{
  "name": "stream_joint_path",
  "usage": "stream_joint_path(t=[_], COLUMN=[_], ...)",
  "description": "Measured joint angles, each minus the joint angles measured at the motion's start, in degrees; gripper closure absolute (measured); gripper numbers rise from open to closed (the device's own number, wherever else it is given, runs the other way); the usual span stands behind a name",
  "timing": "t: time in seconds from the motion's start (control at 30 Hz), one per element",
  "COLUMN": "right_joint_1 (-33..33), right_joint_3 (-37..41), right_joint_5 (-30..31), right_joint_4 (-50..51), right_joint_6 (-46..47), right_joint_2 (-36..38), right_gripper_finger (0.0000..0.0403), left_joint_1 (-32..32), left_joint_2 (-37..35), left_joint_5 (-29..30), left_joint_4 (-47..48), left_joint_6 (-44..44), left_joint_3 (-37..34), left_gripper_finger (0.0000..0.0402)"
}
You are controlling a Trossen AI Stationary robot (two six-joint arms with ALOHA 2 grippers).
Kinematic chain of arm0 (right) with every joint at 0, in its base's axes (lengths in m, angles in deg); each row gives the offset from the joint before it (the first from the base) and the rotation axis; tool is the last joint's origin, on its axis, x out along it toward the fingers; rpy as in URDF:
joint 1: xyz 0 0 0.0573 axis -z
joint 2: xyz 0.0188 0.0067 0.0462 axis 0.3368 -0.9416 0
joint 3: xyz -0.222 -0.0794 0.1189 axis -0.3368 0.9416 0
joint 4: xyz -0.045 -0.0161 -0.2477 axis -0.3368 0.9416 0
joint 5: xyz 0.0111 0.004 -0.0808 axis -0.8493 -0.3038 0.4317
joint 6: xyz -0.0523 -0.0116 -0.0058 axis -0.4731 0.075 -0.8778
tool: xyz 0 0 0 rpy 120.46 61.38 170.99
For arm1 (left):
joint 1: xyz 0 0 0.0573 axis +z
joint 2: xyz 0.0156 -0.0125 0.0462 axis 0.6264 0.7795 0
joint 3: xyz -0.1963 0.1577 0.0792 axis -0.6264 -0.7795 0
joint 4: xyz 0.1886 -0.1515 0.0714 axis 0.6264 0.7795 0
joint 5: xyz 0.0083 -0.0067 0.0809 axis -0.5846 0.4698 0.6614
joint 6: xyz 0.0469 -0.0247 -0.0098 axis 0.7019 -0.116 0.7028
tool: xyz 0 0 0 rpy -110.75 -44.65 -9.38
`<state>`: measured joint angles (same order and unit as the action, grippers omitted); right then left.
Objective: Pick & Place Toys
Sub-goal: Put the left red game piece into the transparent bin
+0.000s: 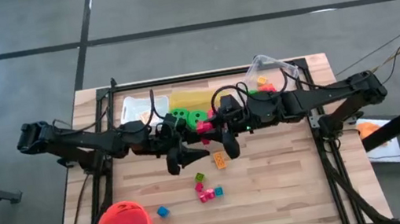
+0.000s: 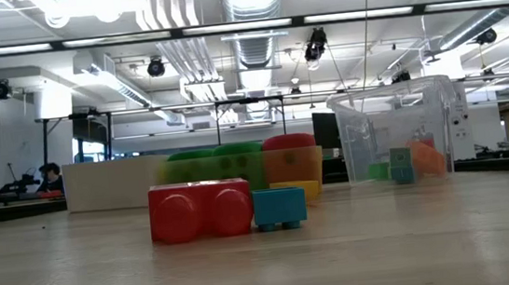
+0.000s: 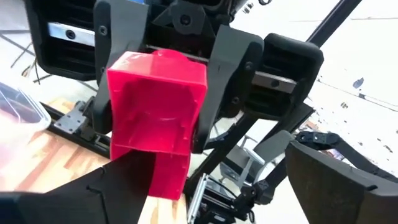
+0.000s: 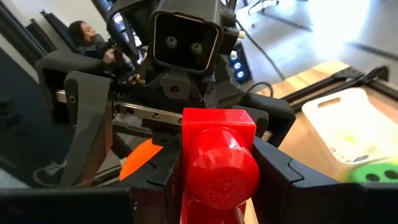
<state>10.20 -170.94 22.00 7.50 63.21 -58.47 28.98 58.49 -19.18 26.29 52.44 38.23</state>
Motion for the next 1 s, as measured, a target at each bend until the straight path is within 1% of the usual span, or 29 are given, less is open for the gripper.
stream_joint_path(t=[0.17, 0.3, 0.37, 0.57, 0.73, 0.87, 1.0], right_joint_1=[0.11, 0.02, 0.29, 2.02, 6.13, 11.96, 18.68], right_joint_3=[0.0, -0.02, -0.02, -0.33, -0.24, -0.24, -0.09], right_joint_5=[-1.35, -2.25, -2.36, -1.74, 0.22, 0.49, 0.31], right_joint_4=[2.05, 3.17, 4.17, 7.53, 17.73, 29.1, 41.41], right_joint_6=[2.06, 3.05, 3.23, 2.8, 2.17, 1.87, 0.22], right_joint_2=[0.36, 1.01, 1.67, 5.49, 8.77, 11.16, 11.56], right_gripper_finger=[0.0278, 0.0278, 0.0278, 0.0278, 0.0278, 0.0278, 0.0278], left_joint_1=[0.16, 0.22, 0.24, 0.77, 1.72, 2.33, 2.43], left_joint_2=[-0.08, -0.1, -0.14, -0.89, -1.17, -0.93, -0.55], left_joint_5=[-0.56, -4.38, -5.13, -5.19, -5.18, -5.09, -2.97], left_joint_4=[0.46, 0.59, 1.46, 12.65, 22.92, 30.29, 39.12], left_joint_6=[-5.26, -9.25, -10.07, -13.38, -15.12, -15.89, -15.91], left_joint_3=[-0.08, -0.1, -0.1, -0.29, -0.26, -0.27, -0.25], left_gripper_finger=[0.0053, 0.0053, 0.0053, 0.0053, 0.0053, 0.0053, 0.0053])
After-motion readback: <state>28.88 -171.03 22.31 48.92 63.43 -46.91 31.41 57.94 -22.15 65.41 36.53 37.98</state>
